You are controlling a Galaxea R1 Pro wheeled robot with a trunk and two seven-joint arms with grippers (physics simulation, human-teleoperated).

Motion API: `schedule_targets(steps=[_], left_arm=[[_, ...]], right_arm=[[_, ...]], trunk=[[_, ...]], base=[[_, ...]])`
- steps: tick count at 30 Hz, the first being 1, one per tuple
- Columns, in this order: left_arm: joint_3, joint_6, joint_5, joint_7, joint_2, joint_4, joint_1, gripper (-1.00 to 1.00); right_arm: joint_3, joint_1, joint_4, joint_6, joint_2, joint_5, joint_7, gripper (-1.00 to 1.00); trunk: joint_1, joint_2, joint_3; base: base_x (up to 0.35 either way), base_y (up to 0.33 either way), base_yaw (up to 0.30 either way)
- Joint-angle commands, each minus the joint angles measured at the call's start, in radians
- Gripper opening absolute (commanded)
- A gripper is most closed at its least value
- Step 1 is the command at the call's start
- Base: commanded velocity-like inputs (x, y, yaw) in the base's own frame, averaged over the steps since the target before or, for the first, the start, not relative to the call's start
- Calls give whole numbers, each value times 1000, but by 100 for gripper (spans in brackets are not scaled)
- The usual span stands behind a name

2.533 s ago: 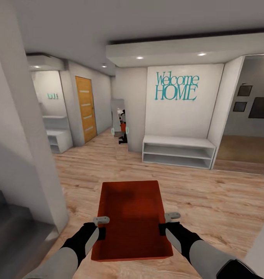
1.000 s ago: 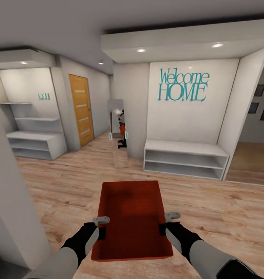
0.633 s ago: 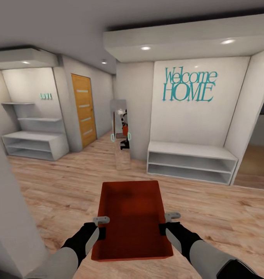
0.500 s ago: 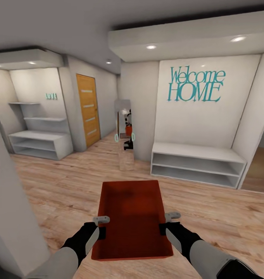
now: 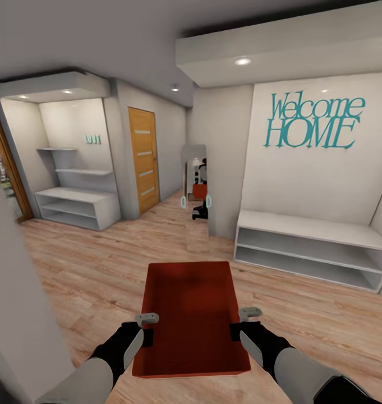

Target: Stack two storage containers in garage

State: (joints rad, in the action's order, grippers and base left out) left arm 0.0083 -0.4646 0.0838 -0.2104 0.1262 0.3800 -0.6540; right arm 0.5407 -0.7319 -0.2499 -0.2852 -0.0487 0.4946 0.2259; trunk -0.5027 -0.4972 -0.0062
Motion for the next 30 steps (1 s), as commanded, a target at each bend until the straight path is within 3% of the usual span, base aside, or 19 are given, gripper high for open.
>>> schedule_targets(steps=[1, 30], left_arm=[[-6, -8, -12, -10, -33, -20, 1, -100], [-7, -8, -12, -10, -33, -20, 1, -100]], right_arm=[[9, -1, -5, 23, 1, -5, 7, -100], [9, -1, -5, 23, 1, -5, 7, -100]], trunk=[[-1, -1, 0], [-1, -1, 0]], base=[[323, 0, 9], [323, 0, 0]])
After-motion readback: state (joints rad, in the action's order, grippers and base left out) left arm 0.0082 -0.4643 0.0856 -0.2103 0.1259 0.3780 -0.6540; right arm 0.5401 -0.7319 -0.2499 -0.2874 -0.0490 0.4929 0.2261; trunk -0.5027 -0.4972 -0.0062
